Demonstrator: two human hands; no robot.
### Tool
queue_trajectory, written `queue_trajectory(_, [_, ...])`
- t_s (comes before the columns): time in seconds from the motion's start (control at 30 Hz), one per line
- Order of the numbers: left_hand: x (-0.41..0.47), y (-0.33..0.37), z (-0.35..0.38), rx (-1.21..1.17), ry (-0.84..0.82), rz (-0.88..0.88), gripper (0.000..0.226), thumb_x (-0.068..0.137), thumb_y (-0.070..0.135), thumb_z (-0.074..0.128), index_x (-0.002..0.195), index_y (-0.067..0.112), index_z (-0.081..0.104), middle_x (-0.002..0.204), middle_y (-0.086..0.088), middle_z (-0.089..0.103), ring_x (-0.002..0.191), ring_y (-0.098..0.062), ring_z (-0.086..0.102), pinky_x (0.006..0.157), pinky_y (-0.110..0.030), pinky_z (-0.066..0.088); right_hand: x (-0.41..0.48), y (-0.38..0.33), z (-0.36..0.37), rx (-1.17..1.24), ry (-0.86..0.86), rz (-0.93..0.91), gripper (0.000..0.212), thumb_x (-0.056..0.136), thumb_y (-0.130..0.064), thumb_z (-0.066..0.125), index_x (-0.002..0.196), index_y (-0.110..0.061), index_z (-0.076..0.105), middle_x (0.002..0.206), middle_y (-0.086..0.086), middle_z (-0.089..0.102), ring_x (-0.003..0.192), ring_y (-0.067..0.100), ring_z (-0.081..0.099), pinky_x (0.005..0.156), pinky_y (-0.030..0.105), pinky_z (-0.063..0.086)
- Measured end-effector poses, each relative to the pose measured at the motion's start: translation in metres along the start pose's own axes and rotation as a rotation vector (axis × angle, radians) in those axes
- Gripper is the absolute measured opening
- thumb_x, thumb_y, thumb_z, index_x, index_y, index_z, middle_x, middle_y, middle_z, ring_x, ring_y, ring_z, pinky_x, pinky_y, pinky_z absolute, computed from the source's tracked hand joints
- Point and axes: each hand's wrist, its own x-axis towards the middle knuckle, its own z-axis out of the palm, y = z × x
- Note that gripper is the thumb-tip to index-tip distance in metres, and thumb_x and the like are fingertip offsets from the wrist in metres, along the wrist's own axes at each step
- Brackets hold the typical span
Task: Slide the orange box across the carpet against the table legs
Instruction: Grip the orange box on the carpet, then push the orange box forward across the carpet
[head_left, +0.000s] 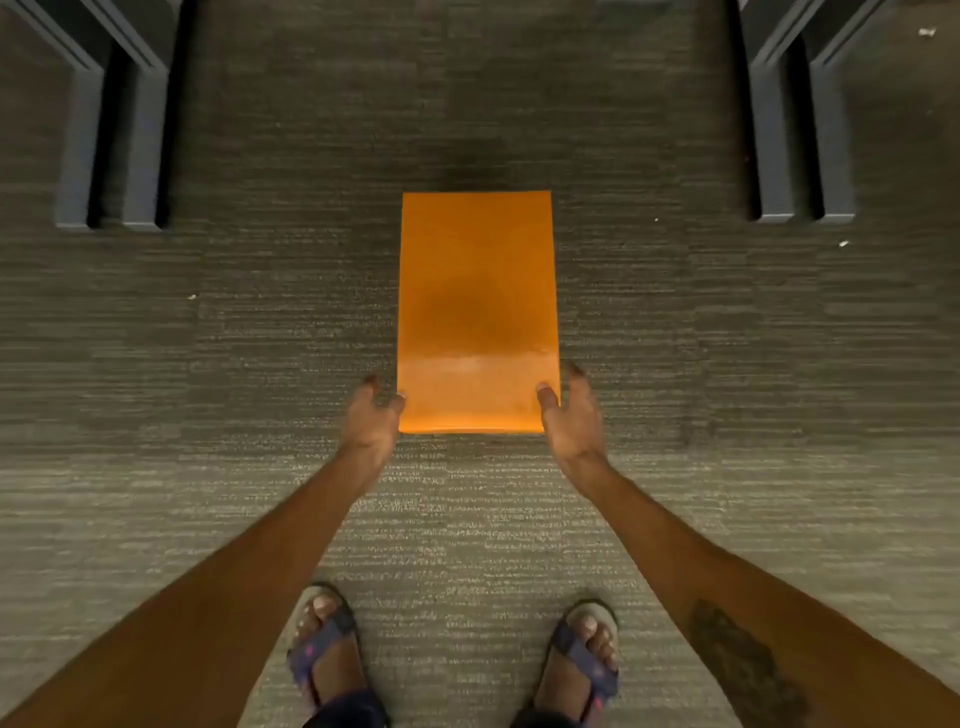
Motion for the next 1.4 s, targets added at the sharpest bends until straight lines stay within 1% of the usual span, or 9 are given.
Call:
queue_trajectory(0.23, [0.054,-0.034,0.039,0.024,0.019,0.001,0.048,0.102,0.035,0.046,0.144,0.011,0.043,0.143,-0.011,0.053,0.123,-0.032,0.054,0.093,-0.035,0.04,0.058,0.039,0.022,-0.001,0.025,0.153,0.07,0.103,-0.037,0.046,0.159,-0.025,0.007,0.162,0.01,0.028,0.137,0.039,0.045,0.108,0.044,0.041])
queue_trajectory(0.33, [0.067,-0.044,0.047,0.005,0.064,0.018,0.042,0.103,0.034,0.045,0.137,0.011,0.051,0.132,-0.011,0.061,0.102,-0.025,0.056,0.085,-0.033,0.041,0.072,0.05,0.03,0.063,-0.002,0.183,0.061,0.104,-0.04,0.042,0.157,-0.024,0.017,0.152,0.01,0.045,0.12,0.036,0.057,0.085,0.037,0.048])
queue_trajectory(0.5, [0.078,-0.058,0.054,-0.067,0.056,0.029,0.038,0.104,0.026,0.043,0.139,0.013,0.051,0.13,-0.008,0.063,0.11,-0.028,0.059,0.09,-0.032,0.045,0.083,0.062,0.04,0.319,-0.06,0.155,0.038,0.105,-0.026,0.046,0.142,-0.02,0.045,0.132,0.0,0.06,0.105,0.019,0.058,0.069,0.019,0.045])
queue_trajectory(0.63, [0.078,-0.059,0.052,-0.154,0.061,0.027,0.035,0.104,0.023,0.045,0.136,0.013,0.054,0.123,-0.002,0.062,0.106,-0.022,0.057,0.09,-0.028,0.042,0.085,0.06,0.04,0.366,-0.066,0.174,0.035,0.104,-0.018,0.049,0.138,-0.022,0.052,0.131,-0.001,0.062,0.113,0.021,0.062,0.091,0.031,0.055])
queue_trajectory(0.77, [0.064,-0.048,0.037,-0.172,0.079,0.063,0.037,0.104,0.022,0.046,0.139,0.013,0.053,0.118,0.006,0.057,0.104,-0.014,0.051,0.092,-0.024,0.037,0.073,0.05,0.037,0.373,-0.073,0.158,0.042,0.104,-0.021,0.049,0.145,-0.027,0.046,0.139,-0.005,0.058,0.101,0.008,0.064,0.073,0.012,0.051])
queue_trajectory(1.0, [0.044,-0.022,-0.01,-0.149,0.154,0.107,0.038,0.104,0.024,0.046,0.139,0.013,0.054,0.113,0.004,0.058,0.104,-0.014,0.052,0.088,-0.024,0.037,0.055,-0.002,0.035,0.382,-0.103,0.091,0.044,0.104,-0.025,0.049,0.147,-0.032,0.043,0.149,-0.006,0.05,0.13,0.019,0.051,0.113,0.038,0.039])
queue_trajectory(1.2, [0.085,-0.005,-0.049,-0.118,0.246,0.112,0.036,0.103,0.028,0.045,0.132,0.01,0.058,0.115,-0.013,0.066,0.098,-0.03,0.061,0.081,-0.032,0.043,0.077,-0.054,0.07,0.403,-0.038,0.047,0.033,0.104,-0.026,0.049,0.135,-0.028,0.058,0.124,-0.007,0.063,0.101,0.015,0.06,0.087,0.033,0.05])
queue_trajectory(1.3, [0.123,-0.002,-0.068,-0.191,0.192,0.163,0.034,0.105,0.023,0.043,0.13,0.005,0.058,0.118,-0.017,0.064,0.097,-0.032,0.06,0.087,-0.049,0.051,0.101,-0.069,0.098,0.42,-0.053,-0.028,0.033,0.104,-0.025,0.049,0.136,-0.023,0.056,0.118,-0.007,0.061,0.096,0.013,0.059,0.079,0.028,0.046])
queue_trajectory(1.4, [0.157,-0.007,-0.09,-0.171,0.154,0.263,0.029,0.105,0.026,0.042,0.118,0.009,0.061,0.093,-0.005,0.06,0.081,-0.025,0.053,0.071,-0.039,0.045,0.129,-0.086,0.126,0.416,0.0,-0.017,0.031,0.104,-0.024,0.051,0.134,-0.024,0.057,0.106,-0.011,0.059,0.084,0.007,0.056,0.062,0.022,0.043])
